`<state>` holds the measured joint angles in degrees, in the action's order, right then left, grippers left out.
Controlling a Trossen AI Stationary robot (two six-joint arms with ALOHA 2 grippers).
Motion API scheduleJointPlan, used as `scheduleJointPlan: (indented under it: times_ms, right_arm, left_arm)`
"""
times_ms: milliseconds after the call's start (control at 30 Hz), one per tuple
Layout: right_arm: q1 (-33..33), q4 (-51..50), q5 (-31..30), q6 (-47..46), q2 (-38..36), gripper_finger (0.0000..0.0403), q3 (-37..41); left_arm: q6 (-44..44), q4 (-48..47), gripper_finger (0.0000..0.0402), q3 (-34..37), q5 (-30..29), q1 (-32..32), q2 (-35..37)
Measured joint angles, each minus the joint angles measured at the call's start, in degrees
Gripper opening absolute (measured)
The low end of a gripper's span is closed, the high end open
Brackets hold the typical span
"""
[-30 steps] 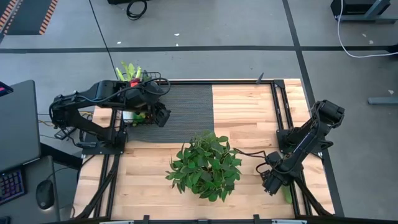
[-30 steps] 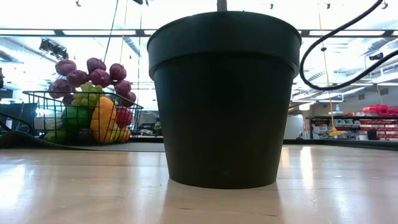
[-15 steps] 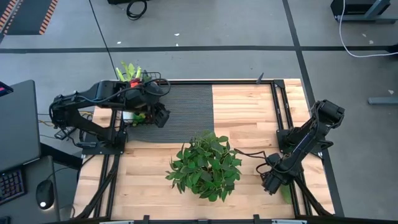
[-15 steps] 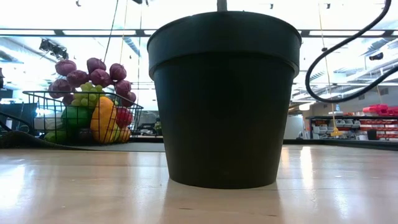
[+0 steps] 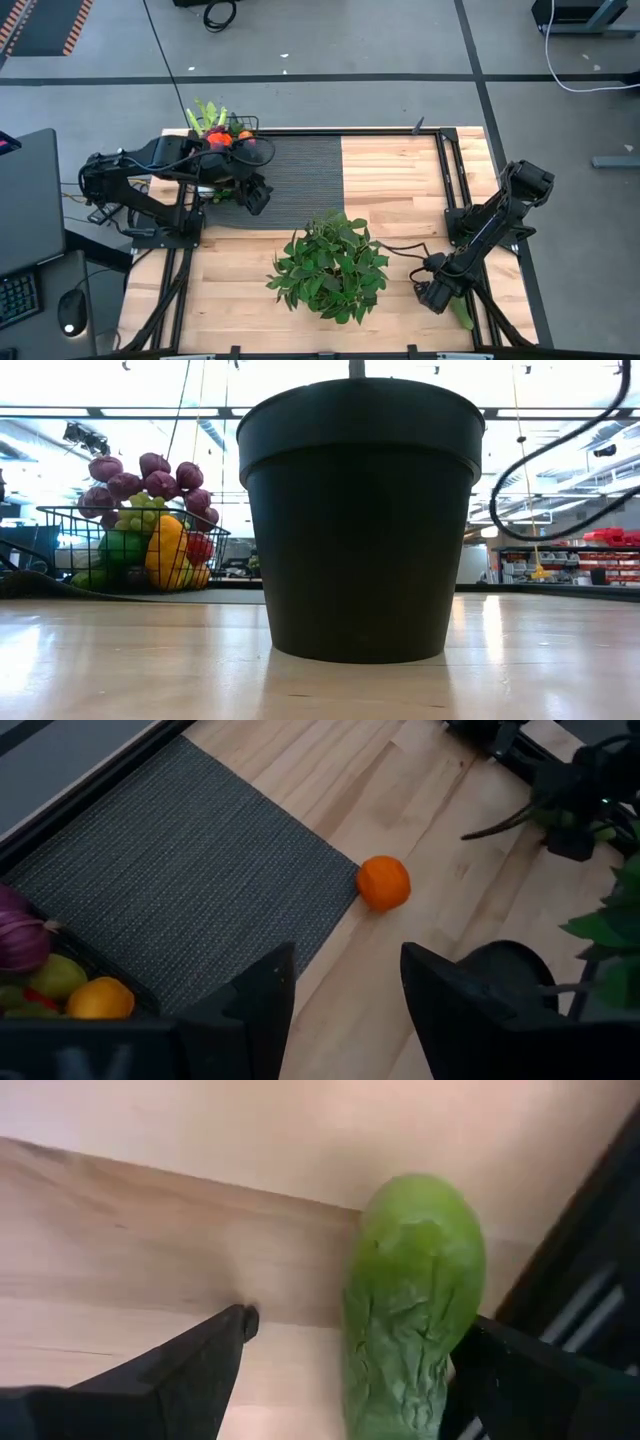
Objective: Build produce basket
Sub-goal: Put the green cucumber into the wire basket
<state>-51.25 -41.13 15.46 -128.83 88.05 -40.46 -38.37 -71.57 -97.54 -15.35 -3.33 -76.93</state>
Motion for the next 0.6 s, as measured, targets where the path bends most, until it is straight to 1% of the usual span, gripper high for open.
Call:
scheduleJointPlan:
  times_ms: [167, 267, 400, 600]
  right_arm:
    - [1.62, 1.26, -4.17, 0.56, 0.02, 0.0346, -1.1]
    - [2.07, 1.77, -4.93, 1.51, 0.02, 0.0332, -1.35]
    - [1.98, 1.88, -4.91, 1.48, 0.04, 0.0283, -1.35]
    - [0.89, 2.17, -4.03, 4.22, 0.02, 0.0176, -1.16]
  left_arm:
    - [0.02, 0.46, 0.0188, 0.0, -0.04, -0.7, -0.02]
    - [0.02, 0.5, 0.0186, 0.0, -0.41, -0.68, -0.02]
    - [0.02, 0.63, 0.0186, 0.0, -0.68, -0.68, -0.04]
    - [0.02, 0.65, 0.0179, 0.0, -0.7, -0.68, -0.06]
